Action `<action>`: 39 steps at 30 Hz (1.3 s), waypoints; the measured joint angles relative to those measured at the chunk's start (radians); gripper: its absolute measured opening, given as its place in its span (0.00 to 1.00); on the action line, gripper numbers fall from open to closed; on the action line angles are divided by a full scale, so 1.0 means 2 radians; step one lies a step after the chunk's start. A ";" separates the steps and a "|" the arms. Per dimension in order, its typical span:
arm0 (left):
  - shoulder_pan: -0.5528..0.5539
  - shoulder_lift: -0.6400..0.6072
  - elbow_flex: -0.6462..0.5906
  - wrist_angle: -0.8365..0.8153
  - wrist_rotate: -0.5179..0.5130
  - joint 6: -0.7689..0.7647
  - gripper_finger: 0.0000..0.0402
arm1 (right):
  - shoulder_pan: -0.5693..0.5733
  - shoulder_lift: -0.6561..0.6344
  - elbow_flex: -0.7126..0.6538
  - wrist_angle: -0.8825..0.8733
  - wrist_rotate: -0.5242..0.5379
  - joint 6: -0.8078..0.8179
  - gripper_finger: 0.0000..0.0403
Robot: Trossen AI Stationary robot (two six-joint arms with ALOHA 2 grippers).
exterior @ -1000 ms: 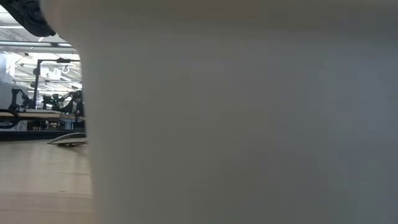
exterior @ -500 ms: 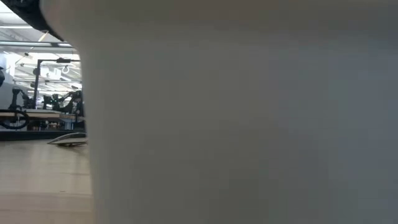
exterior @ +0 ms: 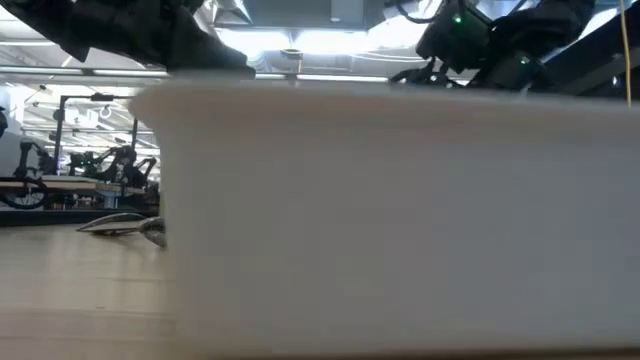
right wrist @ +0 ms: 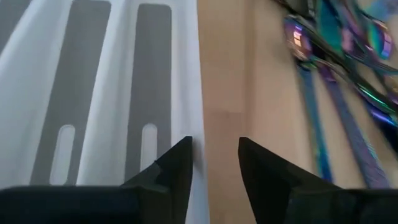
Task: Sort silverware
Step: Adjust the white silverware tray, then put the black spoon into the white silverware tray
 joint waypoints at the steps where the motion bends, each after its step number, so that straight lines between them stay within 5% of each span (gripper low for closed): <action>1: 0.000 0.000 0.000 -0.001 -0.002 0.000 0.68 | -0.004 0.000 0.004 -0.010 0.004 0.001 0.26; 10: 0.000 0.000 0.000 0.000 -0.015 0.002 0.68 | -0.023 0.000 0.032 -0.113 0.018 0.014 0.21; 30: 0.001 0.000 0.000 0.009 -0.037 0.036 0.68 | -0.022 -0.003 0.137 -0.103 -0.003 -0.002 0.20; 39: -0.001 0.000 0.000 0.019 -0.029 0.044 0.68 | -0.022 -0.003 0.133 0.118 -0.033 -0.001 0.20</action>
